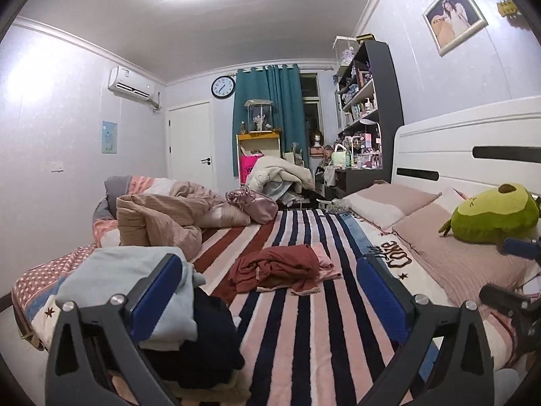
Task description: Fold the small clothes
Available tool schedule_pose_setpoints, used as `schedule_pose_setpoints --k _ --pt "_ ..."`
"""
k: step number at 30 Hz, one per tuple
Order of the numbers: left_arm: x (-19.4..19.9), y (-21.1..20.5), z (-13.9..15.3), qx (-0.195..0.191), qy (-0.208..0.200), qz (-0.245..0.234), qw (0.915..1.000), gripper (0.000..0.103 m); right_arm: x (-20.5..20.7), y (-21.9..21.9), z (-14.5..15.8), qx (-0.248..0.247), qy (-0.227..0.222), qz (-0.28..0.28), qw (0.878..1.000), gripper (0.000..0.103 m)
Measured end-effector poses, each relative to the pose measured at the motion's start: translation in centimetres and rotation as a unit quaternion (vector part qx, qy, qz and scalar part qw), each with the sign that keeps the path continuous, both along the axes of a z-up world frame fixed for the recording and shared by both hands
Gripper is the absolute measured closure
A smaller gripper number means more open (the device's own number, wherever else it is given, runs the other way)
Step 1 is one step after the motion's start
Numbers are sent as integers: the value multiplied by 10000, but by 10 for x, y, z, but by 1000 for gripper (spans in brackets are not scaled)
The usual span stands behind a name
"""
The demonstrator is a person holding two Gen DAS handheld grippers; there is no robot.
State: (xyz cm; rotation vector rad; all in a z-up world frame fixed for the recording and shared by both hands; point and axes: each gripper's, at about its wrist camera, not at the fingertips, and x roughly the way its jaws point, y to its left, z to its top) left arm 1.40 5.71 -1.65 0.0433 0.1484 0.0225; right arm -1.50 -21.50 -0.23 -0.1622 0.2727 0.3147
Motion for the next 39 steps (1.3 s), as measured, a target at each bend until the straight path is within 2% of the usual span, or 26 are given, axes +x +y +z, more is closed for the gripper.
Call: schedule_pose_setpoints --k 11,39 --pt "-1 -8 -3 -61 70 -99 9999 1 -7 -19 5 277 -116 -53 9995 0" --pt "-8 -7 -10 -175 86 -216 9996 1 -8 -18 9 304 -117 -15 9995 0"
